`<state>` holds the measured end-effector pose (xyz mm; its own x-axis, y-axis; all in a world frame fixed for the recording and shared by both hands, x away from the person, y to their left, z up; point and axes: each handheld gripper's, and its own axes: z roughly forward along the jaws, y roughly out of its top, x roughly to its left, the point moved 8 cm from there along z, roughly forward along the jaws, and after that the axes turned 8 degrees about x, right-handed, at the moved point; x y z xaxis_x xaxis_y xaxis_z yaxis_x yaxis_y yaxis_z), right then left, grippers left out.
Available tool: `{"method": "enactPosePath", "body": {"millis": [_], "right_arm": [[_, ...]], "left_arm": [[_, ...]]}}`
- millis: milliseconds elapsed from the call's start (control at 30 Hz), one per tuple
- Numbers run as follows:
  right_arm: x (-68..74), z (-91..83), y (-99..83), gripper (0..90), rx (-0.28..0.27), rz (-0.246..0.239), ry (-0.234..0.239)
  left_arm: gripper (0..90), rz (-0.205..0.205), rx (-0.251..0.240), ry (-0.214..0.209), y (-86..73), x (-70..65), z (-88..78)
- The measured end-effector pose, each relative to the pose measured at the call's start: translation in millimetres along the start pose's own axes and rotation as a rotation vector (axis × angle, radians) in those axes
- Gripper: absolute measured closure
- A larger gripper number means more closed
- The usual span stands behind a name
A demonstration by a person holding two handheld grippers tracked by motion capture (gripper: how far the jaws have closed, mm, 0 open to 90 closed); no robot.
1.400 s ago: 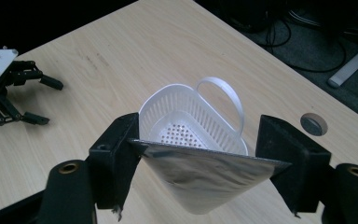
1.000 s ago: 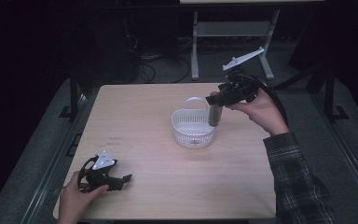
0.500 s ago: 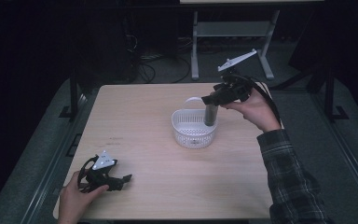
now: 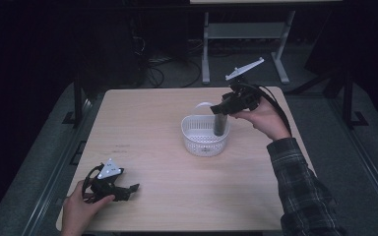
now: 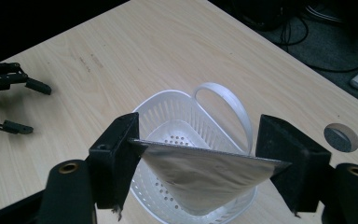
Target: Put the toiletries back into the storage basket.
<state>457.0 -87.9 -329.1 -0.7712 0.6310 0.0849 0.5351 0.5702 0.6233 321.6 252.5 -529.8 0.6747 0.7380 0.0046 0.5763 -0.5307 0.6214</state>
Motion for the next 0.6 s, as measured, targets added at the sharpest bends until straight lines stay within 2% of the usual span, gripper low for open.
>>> {"method": "enactPosePath", "body": {"millis": [600], "right_arm": [[-3.0,25.4,-15.7,30.4,0.032,-0.008,0.011]], "left_arm": [[12.6,-0.002,-0.002,0.0,0.1,-0.1,0.1]]}}
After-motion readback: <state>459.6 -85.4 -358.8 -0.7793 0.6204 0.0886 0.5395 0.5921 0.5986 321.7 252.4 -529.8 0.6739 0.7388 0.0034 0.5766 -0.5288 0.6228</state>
